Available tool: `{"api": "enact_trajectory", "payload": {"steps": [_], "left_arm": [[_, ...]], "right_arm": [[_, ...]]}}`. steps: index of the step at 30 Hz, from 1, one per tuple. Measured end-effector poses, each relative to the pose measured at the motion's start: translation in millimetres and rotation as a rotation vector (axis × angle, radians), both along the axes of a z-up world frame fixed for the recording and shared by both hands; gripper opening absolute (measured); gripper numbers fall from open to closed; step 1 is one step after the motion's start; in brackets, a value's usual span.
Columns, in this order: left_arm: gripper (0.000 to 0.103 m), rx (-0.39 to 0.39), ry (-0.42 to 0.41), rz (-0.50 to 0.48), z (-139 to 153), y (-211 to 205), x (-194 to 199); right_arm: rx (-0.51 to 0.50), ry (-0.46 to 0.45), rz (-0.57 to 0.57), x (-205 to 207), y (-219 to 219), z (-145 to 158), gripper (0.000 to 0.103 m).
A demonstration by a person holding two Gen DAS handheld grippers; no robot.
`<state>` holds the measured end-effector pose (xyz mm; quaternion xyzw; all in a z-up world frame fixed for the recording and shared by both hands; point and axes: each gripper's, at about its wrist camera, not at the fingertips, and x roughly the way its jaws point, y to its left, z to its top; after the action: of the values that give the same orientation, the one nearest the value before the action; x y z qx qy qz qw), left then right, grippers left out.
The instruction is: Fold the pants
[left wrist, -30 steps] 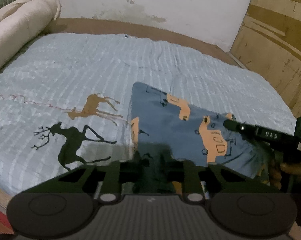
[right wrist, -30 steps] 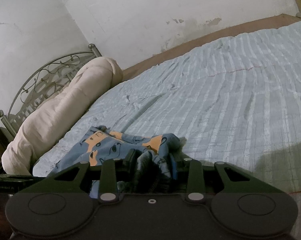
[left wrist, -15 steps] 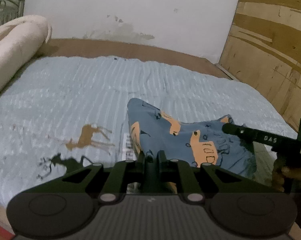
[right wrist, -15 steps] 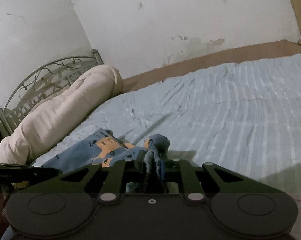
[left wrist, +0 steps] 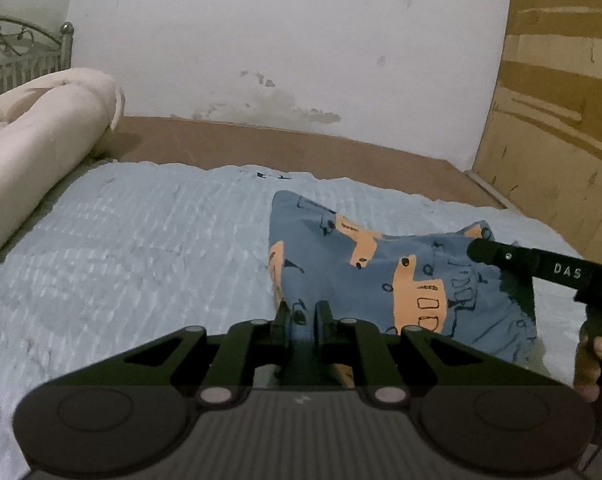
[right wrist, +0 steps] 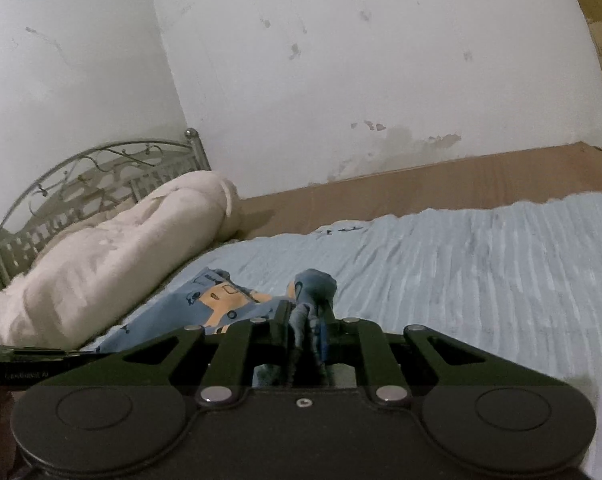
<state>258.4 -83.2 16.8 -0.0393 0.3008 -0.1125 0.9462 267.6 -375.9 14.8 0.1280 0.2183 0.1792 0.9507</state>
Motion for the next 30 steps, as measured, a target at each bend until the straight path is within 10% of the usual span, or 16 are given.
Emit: {"api": "enact_trajectory", "payload": {"steps": [30], "left_arm": [[0.017,0.03,0.139,0.018,-46,1,54]], "right_arm": [[-0.17,0.114,-0.065,76,33,-39,0.014]]}}
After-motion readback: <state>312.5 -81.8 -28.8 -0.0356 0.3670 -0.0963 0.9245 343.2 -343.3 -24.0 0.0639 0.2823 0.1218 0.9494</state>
